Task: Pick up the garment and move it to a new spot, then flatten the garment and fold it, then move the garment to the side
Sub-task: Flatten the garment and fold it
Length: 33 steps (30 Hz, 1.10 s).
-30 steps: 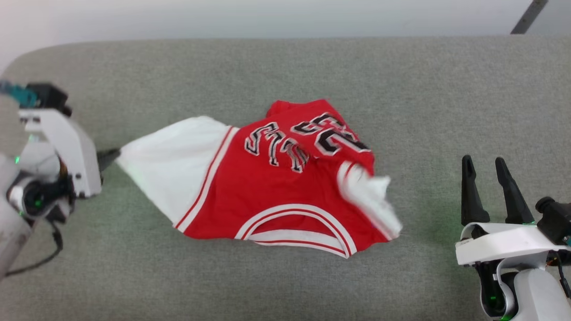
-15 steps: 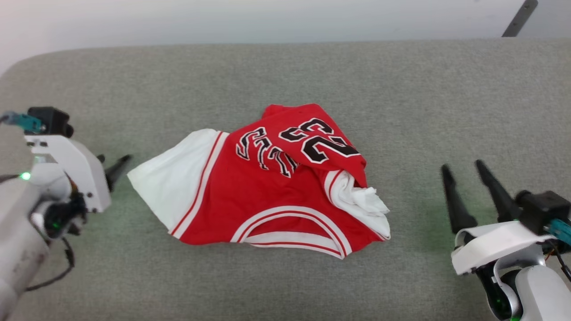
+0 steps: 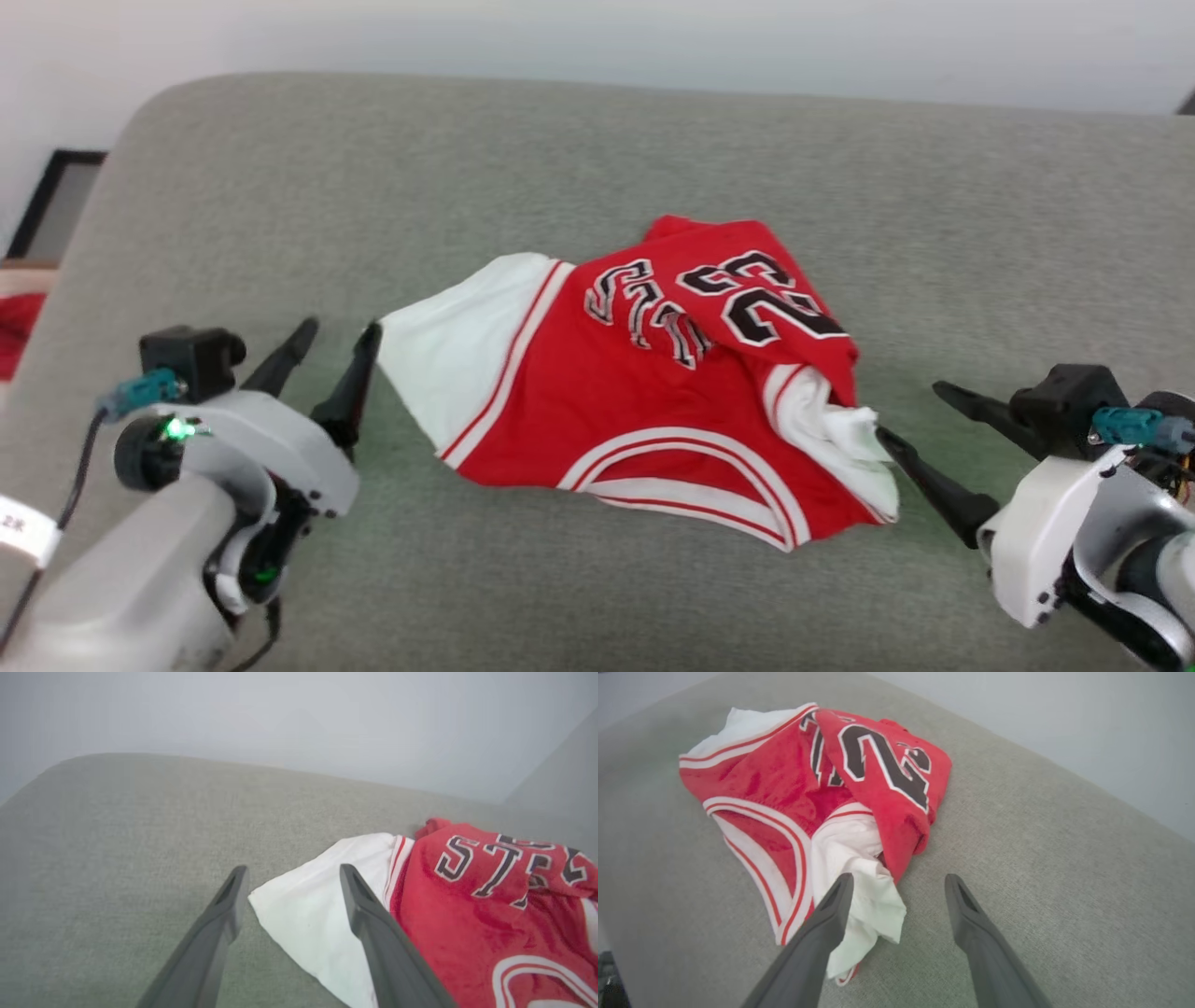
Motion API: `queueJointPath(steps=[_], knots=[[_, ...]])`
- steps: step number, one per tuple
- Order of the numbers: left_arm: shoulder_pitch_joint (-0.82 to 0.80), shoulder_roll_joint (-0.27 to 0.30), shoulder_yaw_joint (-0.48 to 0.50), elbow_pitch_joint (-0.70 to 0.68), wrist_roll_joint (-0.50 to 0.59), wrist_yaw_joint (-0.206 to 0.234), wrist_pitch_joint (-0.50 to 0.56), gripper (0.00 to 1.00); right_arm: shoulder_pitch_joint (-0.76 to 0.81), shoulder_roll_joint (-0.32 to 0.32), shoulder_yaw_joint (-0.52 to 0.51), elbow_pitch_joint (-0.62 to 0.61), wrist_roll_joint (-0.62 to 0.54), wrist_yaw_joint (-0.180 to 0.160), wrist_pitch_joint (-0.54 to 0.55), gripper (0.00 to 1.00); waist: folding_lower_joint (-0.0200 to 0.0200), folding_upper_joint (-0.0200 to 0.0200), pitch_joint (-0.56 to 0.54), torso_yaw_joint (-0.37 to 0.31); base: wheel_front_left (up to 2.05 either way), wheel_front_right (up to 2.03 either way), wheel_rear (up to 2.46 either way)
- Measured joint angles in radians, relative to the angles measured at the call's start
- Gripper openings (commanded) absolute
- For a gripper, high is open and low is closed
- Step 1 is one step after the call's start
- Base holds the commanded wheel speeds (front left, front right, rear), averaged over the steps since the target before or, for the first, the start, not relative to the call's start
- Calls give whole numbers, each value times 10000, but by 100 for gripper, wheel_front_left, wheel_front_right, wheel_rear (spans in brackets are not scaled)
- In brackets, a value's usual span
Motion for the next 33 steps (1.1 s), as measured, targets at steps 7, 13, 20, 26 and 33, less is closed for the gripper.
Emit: queueJointPath(steps=[7, 13, 20, 26, 33], knots=[[2810, -1145, 3020, -2165, 2811, 746, -31, 100, -509, -1384, 1041, -846, 1058, 0, 1162, 100, 0, 0, 231, 746, 0, 0, 0], [4252, -1927, 4489, -2957, 4180, 625, -36, 100, -909, -1743, 1484, -825, 1413, 0, 1361, 86, 0, 0, 429, 1199, 0, 0, 0], [4722, -2424, 5210, -3126, 4913, 282, -38, 100, -1172, -1927, 1866, -708, 1563, 0, 1338, 0, 0, 0, 596, 1270, 0, 0, 0], [4771, -2683, 5576, -3122, 5200, 23, -38, 100, -1193, -2050, 1151, -516, 1647, 0, 982, 0, 0, 0, 650, 903, 0, 0, 0], [4740, -2909, 5818, -3183, 5465, -159, -38, 100, -618, -1856, -1419, 654, 1762, 0, 1022, 0, 0, 0, 820, 525, 0, 0, 0]])
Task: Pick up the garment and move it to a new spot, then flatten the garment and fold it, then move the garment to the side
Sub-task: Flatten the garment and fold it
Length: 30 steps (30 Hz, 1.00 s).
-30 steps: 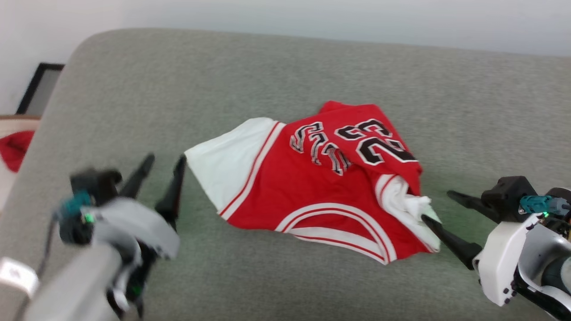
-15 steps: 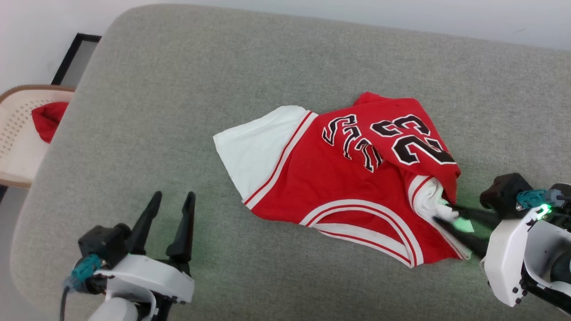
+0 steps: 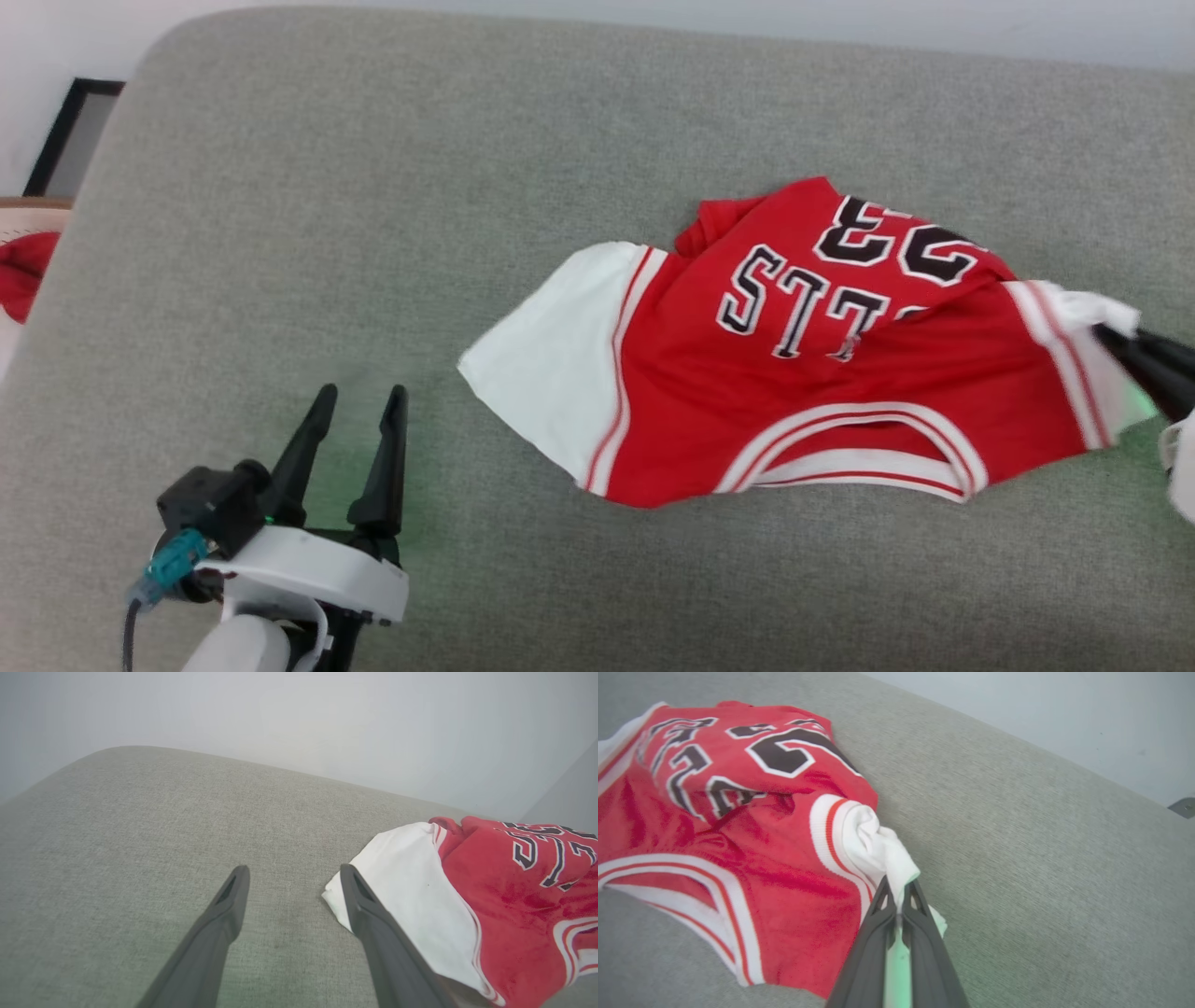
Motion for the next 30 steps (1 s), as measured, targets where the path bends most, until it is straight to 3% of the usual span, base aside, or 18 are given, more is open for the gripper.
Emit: queueJointPath(steps=[12, 17, 18, 19, 20, 25, 30], knots=[[-272, -435, 61, 374, 238, -414, 0, 100, 178, 2364, -3800, 3402, -790, 6, 1172, 0, 1, 0, 319, 165, 0, 0, 0], [-259, -516, 272, 495, 324, -522, 0, 100, 58, 3143, -4585, 3574, -1519, 6, 1095, 2, 0, 0, 285, 162, 0, 0, 0], [-256, -510, 295, 520, 332, -537, 0, 100, 63, 3267, -4654, 3496, -1626, 6, 991, 33, 0, 0, 270, 134, 0, 0, 0], [-256, -499, 316, 533, 343, -581, 0, 100, 81, 3338, -4679, 3356, -1739, 6, 851, 91, 0, 0, 253, 103, 0, 0, 0], [-260, -468, 316, 541, 374, -612, 0, 100, 104, 3377, -4686, 3166, -1835, 6, 650, 100, 0, 0, 234, 67, 0, 0, 0], [-497, 48, 326, 401, 627, -717, 144, 100, 592, 3275, -4474, 1710, -1988, 6, -380, 100, 0, 0, 93, -132, 0, 0, 0], [-1133, 1057, 326, -171, 984, -955, 917, 100, 1492, 3041, -3741, -25, -1620, 4, -1129, 100, 0, 0, -48, -421, 0, 0, 0]])
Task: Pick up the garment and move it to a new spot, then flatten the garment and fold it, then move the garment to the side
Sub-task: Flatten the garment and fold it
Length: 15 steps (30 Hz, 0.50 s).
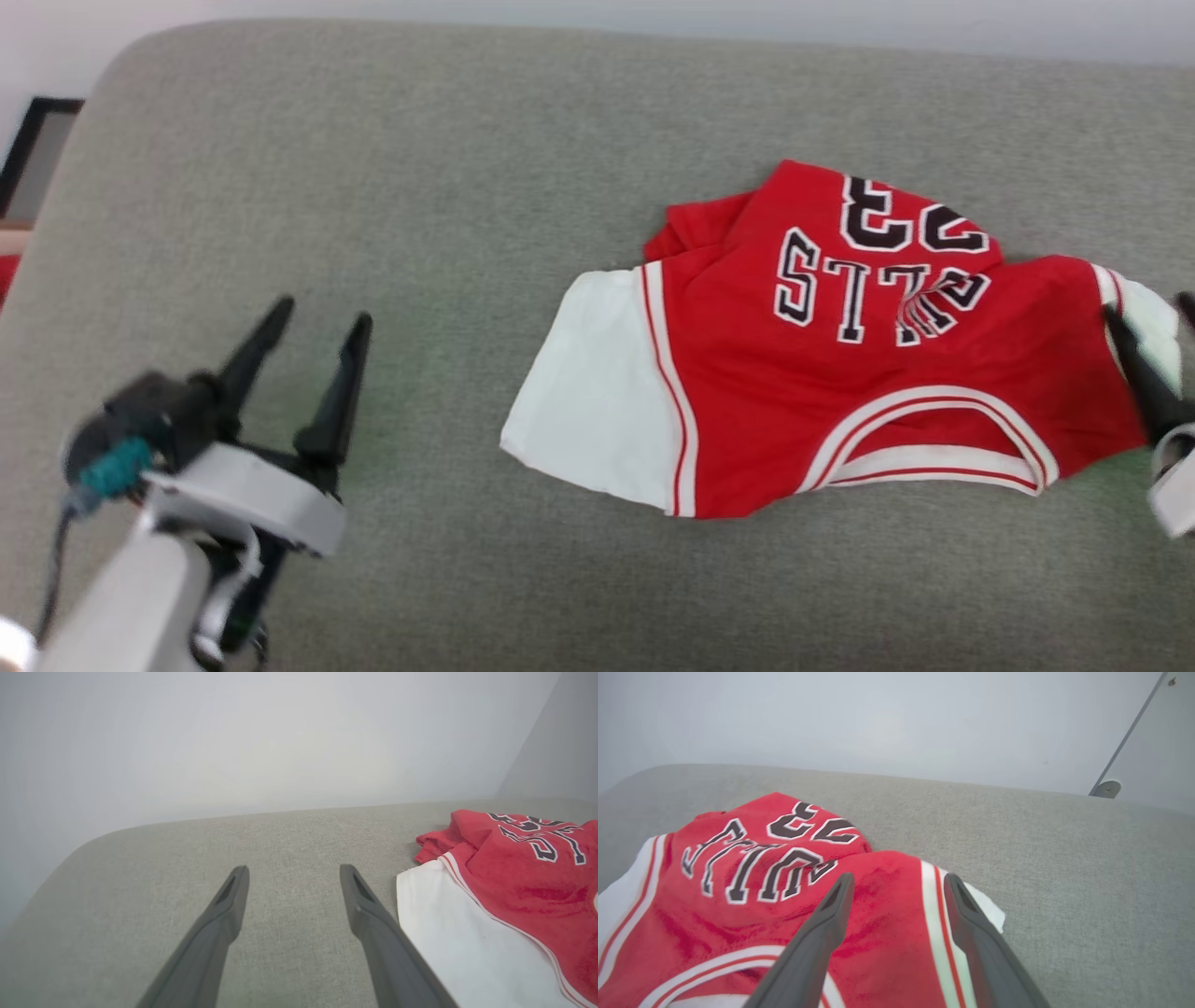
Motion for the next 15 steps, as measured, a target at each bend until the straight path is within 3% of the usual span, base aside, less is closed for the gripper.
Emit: queueJointPath(steps=[8, 15], knots=[[-1483, 1442, -1076, -1279, -295, -669, 2732, 100, 1293, -123, 1417, -1503, 69, 0, -403, 100, 0, 0, -142, -585, 0, 0, 0], [-2860, 1664, -2648, -1480, -3243, -786, 6822, 100, 1414, 56, 1916, -1649, -161, 0, -658, 100, 0, 0, -51, -1038, 0, 0, 0]])
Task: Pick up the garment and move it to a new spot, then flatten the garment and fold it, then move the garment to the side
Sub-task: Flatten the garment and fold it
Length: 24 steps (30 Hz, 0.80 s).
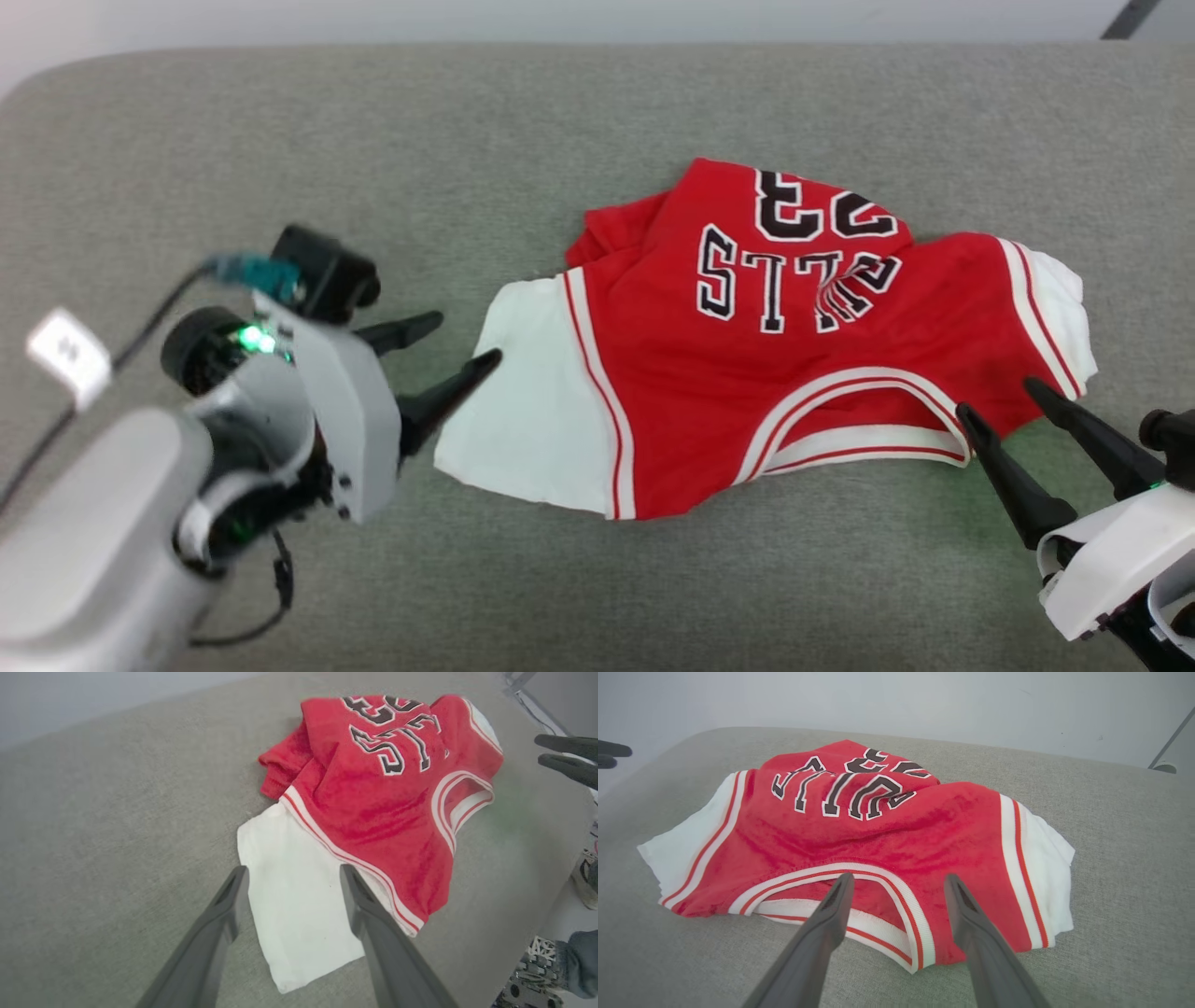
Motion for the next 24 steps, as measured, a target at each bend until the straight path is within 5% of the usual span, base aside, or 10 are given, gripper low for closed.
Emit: queueJointPath(steps=[8, 18, 22, 24], knots=[[-826, 42, -616, 1718, -1735, 527, 3638, 100, -271, 111, 293, -88, -257, 0, -92, 100, 1, 0, 259, -507, 0, 0, 0], [-949, -328, -380, 2665, -2493, 646, 3868, 100, -270, 272, 282, -151, -477, 0, -127, 100, 0, 0, 562, -897, 0, 0, 0], [-1028, -387, -426, 2940, -2489, 500, 3762, 0, -277, 305, 291, -265, -558, 0, -65, 100, 1, 0, 552, -855, 0, 0, 0], [-1034, -439, -416, 3104, -2443, 454, 3572, 0, -285, 318, 270, -305, -560, 0, -23, 100, 1, 0, 534, -810, 0, 0, 0]])
